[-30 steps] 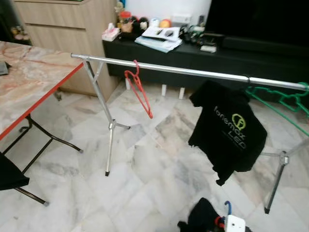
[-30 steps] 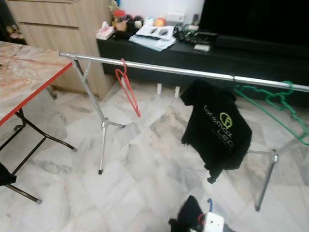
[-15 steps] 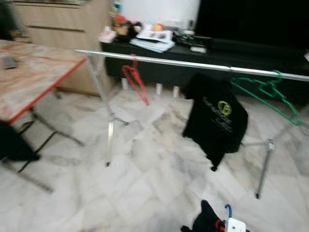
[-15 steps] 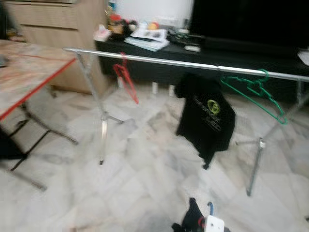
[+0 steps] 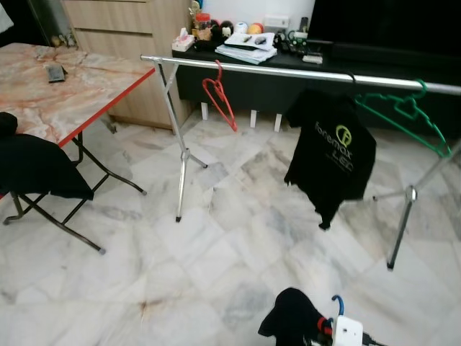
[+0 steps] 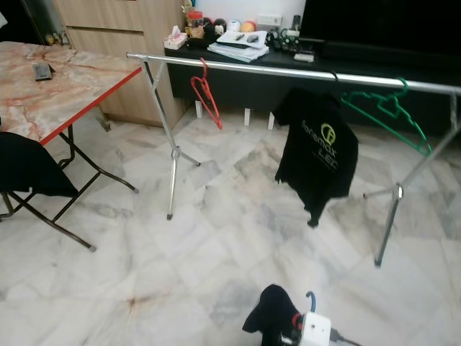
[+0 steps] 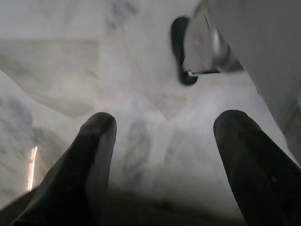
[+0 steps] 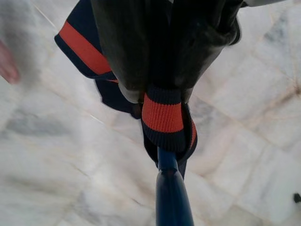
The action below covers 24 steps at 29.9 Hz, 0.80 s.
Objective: Hang hanger
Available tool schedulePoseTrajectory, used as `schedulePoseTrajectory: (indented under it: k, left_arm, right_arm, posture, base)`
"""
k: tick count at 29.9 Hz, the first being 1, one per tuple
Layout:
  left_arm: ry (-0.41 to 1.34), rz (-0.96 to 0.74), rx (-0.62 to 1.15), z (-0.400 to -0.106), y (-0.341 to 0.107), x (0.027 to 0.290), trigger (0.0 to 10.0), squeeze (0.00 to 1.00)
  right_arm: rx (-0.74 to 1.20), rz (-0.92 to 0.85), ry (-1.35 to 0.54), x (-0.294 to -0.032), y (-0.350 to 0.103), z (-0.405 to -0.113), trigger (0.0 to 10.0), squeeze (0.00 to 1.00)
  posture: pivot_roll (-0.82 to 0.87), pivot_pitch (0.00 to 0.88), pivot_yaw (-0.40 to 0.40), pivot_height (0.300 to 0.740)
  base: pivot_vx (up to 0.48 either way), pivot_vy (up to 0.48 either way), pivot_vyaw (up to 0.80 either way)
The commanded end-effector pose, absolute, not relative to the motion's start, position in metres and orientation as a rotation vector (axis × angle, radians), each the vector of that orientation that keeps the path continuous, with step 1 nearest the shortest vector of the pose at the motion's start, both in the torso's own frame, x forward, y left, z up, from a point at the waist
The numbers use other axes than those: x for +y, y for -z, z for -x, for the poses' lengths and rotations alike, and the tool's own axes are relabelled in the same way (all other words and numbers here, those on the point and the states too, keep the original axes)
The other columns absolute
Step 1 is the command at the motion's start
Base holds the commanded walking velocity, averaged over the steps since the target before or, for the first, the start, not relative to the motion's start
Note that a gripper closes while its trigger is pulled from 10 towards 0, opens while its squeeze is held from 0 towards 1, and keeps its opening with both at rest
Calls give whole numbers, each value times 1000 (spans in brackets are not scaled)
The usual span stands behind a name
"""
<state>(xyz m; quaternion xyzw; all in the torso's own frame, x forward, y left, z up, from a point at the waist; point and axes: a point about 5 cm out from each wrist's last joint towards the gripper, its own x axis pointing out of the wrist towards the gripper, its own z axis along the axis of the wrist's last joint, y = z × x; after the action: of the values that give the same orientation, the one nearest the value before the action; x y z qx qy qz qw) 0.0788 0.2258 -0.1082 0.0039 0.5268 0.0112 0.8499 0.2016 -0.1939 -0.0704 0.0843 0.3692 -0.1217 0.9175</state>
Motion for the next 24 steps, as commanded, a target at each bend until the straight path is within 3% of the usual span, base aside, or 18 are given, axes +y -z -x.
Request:
schedulePoseTrajectory:
  k: [1,7,24]
  left_arm:
    - [-39,-15,1140,-71,109,231,10000,0]
    - [-39,-14,1139,-71,109,231,10000,0]
    - [-44,-10,1130,-72,109,231,10000,0]
  right_arm:
    - [756,-194,253,-188,71,-202,10000,0]
    - [755,-196,258,-189,71,-202,10000,0]
    - [716,-185,280,-194,65,-210,10000,0]
  posture:
    - [-58,118,27,740]
    - [-58,119,26,740]
    - [-53,116,24,740]
  base:
    - [-322,0,0]
    - [-308,0,0]
    - [0,0,0]
